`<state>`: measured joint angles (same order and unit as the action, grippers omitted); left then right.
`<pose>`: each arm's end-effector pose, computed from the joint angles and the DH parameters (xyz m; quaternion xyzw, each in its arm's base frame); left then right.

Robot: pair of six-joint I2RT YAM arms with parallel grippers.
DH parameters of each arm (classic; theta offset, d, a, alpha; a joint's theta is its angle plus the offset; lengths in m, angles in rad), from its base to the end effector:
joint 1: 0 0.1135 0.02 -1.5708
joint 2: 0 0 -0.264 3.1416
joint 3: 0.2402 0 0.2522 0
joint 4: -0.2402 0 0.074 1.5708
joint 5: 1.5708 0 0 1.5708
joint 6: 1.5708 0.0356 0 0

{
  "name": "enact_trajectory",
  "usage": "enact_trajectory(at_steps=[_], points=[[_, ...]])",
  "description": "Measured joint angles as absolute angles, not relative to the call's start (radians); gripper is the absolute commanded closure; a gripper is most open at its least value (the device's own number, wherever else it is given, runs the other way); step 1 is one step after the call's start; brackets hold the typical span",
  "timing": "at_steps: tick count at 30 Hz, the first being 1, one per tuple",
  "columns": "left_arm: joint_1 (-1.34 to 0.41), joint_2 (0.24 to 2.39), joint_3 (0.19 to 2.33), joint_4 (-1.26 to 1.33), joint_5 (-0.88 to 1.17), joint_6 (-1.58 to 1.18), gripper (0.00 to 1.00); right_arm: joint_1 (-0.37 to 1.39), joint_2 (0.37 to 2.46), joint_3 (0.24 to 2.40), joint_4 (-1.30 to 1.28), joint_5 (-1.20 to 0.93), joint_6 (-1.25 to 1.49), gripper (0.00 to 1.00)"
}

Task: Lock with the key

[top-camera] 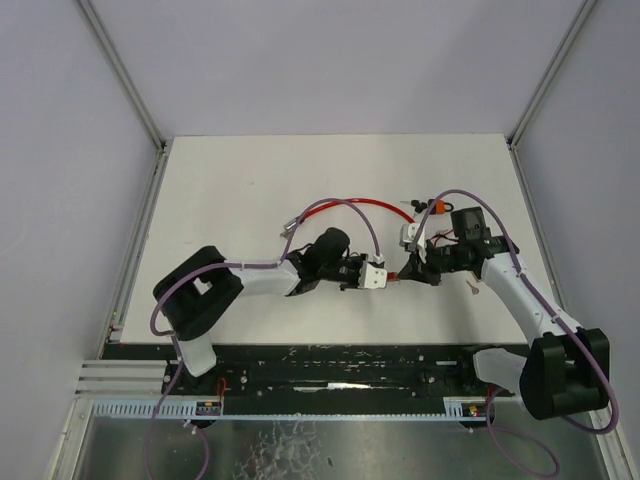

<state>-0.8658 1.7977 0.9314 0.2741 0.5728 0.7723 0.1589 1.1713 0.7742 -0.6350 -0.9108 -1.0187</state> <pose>0.2251 -0.2943 0.1649 0.7092 0.4812 -0.2702 0.4387 0.2084 0.0619 0.2350 -0.5781 0.6549 0.2858 0.3939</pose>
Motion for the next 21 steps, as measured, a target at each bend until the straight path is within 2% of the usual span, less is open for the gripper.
enact_trajectory(at_steps=[4, 10, 21], points=[[-0.87, 1.777, 0.886, 0.376, 0.491, 0.759, 1.0, 0.159, 1.184, 0.796, -0.619, -0.92, -0.971, 1.0], [-0.863, 1.784, 0.923, 0.35, 0.505, 0.76, 1.0, 0.156, 1.144, 0.797, -0.62, -0.902, -1.011, 1.0], [-0.773, 1.948, 1.236, -0.081, 0.92, 0.815, 1.0, 0.154, 0.979, 0.701, -0.684, -0.897, -1.44, 1.0]])
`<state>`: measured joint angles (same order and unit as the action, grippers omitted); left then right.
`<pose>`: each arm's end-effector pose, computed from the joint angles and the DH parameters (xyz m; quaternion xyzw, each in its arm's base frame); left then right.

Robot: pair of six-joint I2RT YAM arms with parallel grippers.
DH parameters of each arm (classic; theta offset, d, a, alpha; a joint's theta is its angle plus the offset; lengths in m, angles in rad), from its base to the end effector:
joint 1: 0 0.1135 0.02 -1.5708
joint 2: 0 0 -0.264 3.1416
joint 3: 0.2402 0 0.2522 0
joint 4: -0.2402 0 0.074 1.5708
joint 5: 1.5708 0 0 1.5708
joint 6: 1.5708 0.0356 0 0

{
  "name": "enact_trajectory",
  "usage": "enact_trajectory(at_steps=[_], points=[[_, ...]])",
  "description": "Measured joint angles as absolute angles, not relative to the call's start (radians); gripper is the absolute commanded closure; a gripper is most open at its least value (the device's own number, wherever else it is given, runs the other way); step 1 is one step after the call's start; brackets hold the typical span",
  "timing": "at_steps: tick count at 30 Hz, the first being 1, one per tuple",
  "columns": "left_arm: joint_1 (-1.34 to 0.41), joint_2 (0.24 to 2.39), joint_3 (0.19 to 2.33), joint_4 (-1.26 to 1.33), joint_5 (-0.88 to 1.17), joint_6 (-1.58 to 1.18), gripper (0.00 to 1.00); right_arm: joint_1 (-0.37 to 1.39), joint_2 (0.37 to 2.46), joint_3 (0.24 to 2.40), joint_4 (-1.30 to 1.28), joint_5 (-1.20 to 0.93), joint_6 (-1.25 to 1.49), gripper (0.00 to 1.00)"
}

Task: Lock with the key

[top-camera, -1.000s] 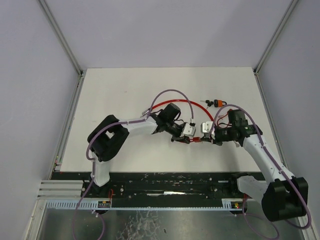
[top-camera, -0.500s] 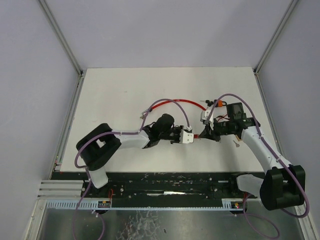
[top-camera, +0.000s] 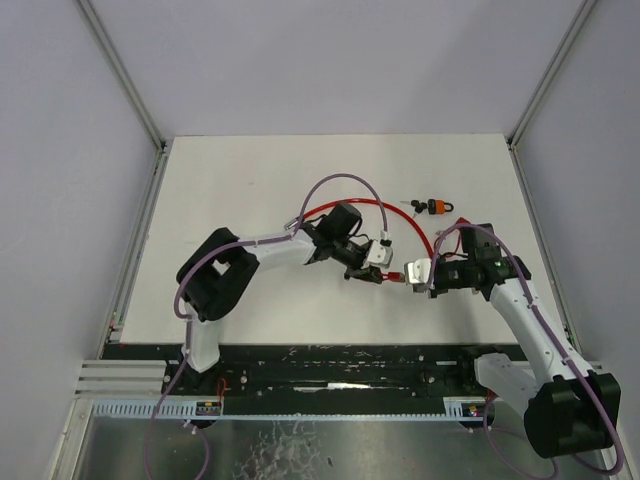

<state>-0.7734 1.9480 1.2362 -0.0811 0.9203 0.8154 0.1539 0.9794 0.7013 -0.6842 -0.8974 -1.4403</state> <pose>0.2728 -0.3060 0.1763 0.7095 0.4608 -0.4037 0.3483 0.1734 0.0551 0.2442 -0.7057 0.5077 0.1693 0.4642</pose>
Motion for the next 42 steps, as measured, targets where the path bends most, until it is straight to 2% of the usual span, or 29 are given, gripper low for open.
enact_trajectory(at_steps=[3, 11, 17, 18, 21, 22, 25, 32, 42], points=[[-0.78, 1.953, 1.228, -0.092, 0.919, 0.812, 1.0, 0.154, 0.979, 0.686, -0.696, -0.891, -1.489, 1.0], [-0.81, 1.838, 1.018, 0.094, 0.772, 0.781, 1.0, 0.156, 0.947, 0.669, -0.691, -0.822, -1.508, 1.0], [-0.809, 1.833, 0.997, 0.133, 0.697, 0.776, 1.0, 0.141, 0.95, 0.685, -0.715, -0.858, -1.494, 0.99], [-0.809, 1.833, 0.995, 0.143, 0.687, 0.774, 1.0, 0.134, 0.957, 0.693, -0.722, -0.873, -1.488, 0.93], [-0.809, 1.819, 0.96, 0.211, 0.664, 0.763, 1.0, 0.104, 0.974, 0.709, -0.73, -0.952, -1.465, 0.66], [-0.811, 1.807, 0.938, 0.239, 0.657, 0.759, 1.0, 0.099, 0.98, 0.709, -0.736, -0.973, -1.464, 0.61], [-0.816, 1.76, 0.864, 0.319, 0.64, 0.753, 1.0, 0.091, 1.0, 0.704, -0.766, -1.036, -1.496, 0.55], [-0.881, 1.713, 0.801, 0.459, 0.52, 0.779, 1.0, 0.089, 0.988, 0.681, -0.793, -1.076, -1.582, 0.51], [-0.914, 1.713, 0.801, 0.497, 0.461, 0.801, 1.0, 0.093, 0.993, 0.657, -0.781, -1.081, -1.61, 0.61]])
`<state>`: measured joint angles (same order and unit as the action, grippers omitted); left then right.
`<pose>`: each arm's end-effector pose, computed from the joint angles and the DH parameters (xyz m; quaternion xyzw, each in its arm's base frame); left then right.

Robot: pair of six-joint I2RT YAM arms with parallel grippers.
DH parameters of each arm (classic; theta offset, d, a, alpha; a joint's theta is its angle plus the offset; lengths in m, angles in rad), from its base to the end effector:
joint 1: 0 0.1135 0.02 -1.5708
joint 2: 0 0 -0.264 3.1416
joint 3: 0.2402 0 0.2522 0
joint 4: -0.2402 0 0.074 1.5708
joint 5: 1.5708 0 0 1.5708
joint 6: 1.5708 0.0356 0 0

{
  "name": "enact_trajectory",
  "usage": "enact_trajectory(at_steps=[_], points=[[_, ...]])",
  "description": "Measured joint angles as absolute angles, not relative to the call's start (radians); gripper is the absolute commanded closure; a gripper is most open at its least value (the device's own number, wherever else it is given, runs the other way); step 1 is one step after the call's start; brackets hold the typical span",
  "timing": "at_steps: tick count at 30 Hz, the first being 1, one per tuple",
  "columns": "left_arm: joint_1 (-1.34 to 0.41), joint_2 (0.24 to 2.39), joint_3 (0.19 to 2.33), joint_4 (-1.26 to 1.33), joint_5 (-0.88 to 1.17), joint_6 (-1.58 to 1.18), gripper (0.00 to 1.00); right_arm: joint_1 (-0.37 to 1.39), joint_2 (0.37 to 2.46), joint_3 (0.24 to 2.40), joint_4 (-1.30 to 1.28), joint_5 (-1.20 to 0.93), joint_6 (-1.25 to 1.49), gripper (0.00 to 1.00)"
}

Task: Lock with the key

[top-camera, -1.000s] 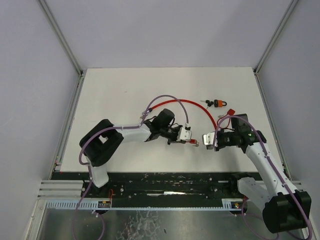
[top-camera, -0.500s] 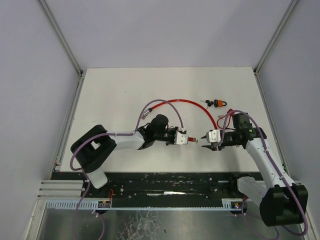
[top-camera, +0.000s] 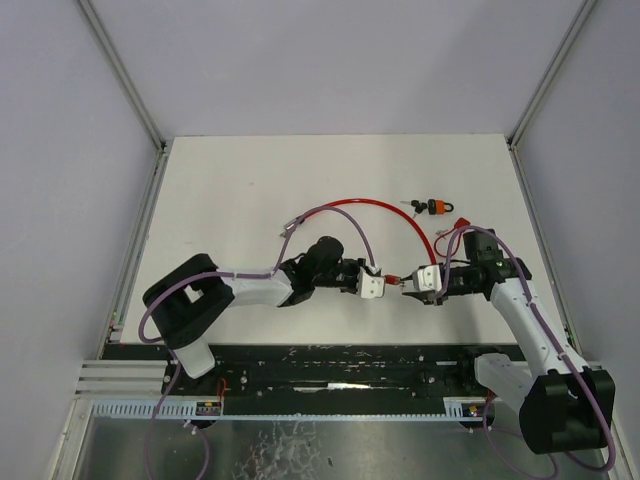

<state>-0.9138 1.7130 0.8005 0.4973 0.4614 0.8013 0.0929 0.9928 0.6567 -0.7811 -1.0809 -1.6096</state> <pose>0.2022 -0.2881 0.1751 0.6984 0.4391 -0.2211 0.5201 0.1629 0.0467 0.2289 -0.7046 0.4636 0.2314 0.4848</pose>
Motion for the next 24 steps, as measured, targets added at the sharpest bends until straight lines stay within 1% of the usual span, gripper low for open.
enact_trajectory(at_steps=[6, 10, 16, 19, 24], points=[[-0.914, 1.713, 0.801, 0.497, 0.461, 0.802, 1.0, 0.098, 0.994, 0.656, -0.752, -1.066, -1.601, 0.64], [-0.914, 1.713, 0.801, 0.497, 0.459, 0.801, 1.0, 0.098, 0.989, 0.644, -0.717, -1.067, -1.571, 0.7], [-0.914, 1.713, 0.801, 0.497, 0.459, 0.801, 1.0, 0.098, 0.989, 0.64, -0.685, -1.067, -1.536, 0.71], [-0.914, 1.714, 0.801, 0.497, 0.459, 0.801, 1.0, 0.098, 0.988, 0.632, -0.659, -1.067, -1.512, 0.67], [-0.914, 1.716, 0.804, 0.496, 0.436, 0.785, 1.0, 0.098, 0.972, 0.606, -0.611, -1.064, -1.456, 0.53]])
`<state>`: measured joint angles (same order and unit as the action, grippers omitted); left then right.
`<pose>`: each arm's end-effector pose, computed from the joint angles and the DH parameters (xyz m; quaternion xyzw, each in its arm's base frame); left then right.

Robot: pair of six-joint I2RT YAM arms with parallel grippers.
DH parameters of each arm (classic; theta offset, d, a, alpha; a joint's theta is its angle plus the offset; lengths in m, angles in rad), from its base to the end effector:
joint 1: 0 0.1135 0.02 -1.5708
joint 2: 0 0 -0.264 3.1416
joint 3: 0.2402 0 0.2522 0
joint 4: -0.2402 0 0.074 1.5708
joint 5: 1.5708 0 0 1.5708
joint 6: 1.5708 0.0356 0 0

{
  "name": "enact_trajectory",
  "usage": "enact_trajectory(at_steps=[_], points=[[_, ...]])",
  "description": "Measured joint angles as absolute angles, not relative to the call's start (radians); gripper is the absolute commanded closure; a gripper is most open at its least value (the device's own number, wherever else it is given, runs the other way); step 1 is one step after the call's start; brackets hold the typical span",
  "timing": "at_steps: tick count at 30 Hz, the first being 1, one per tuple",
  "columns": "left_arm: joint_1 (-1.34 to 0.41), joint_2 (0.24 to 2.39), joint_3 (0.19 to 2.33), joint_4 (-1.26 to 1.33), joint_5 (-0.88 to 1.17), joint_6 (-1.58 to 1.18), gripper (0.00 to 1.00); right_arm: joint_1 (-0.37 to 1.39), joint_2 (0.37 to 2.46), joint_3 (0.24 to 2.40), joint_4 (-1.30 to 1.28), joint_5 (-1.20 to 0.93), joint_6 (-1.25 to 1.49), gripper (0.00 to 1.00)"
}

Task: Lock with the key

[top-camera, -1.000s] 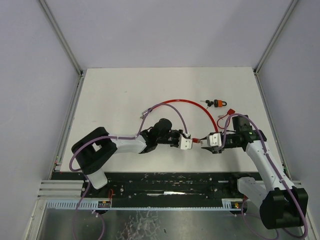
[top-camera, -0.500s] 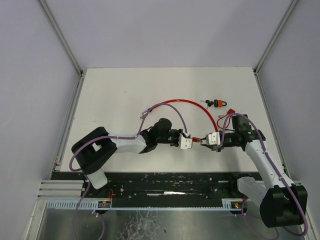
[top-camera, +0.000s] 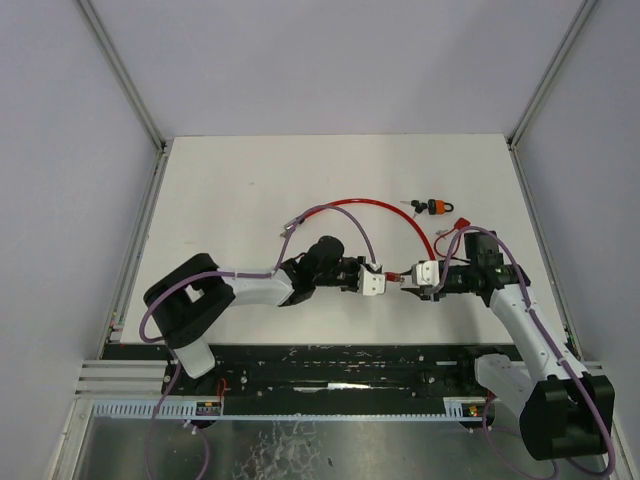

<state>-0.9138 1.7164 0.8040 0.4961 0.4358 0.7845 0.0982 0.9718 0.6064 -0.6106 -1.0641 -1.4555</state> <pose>0.2036 -0.2886 0.1747 0.6921 0.4519 -0.2152 0.5200 0.1686 0.0479 0.2244 -0.6836 0.4834 0.2190 0.5010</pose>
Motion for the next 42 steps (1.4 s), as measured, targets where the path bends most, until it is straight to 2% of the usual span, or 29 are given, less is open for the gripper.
enact_trajectory(at_steps=[2, 9, 14, 21, 26, 33, 42], points=[[-0.914, 1.718, 0.81, 0.493, 0.419, 0.77, 1.0, 0.098, 0.957, 0.604, -0.592, -1.056, -1.423, 0.48], [-0.914, 1.723, 0.915, 0.391, 0.343, 0.688, 1.0, 0.039, 0.873, 0.632, -0.547, -1.031, -1.273, 0.43], [-0.916, 1.71, 0.976, 0.276, 0.304, 0.554, 1.0, 0.014, 0.856, 0.66, -0.548, -1.043, -1.212, 0.43], [-0.924, 1.587, 0.921, 0.087, 0.299, 0.34, 1.0, 0.009, 0.878, 0.707, -0.569, -1.111, -1.173, 0.42], [-0.934, 1.482, 0.89, -0.012, 0.298, 0.242, 1.0, 0.004, 0.909, 0.716, -0.603, -1.237, -1.141, 0.41], [-0.974, 1.424, 0.89, -0.069, 0.291, 0.146, 1.0, 0.004, 0.903, 0.681, -0.559, -1.354, -1.042, 0.41], [-1.037, 1.453, 0.892, -0.072, 0.228, 0.033, 1.0, 0.022, 0.901, 0.636, -0.478, -1.343, -0.976, 0.44]])
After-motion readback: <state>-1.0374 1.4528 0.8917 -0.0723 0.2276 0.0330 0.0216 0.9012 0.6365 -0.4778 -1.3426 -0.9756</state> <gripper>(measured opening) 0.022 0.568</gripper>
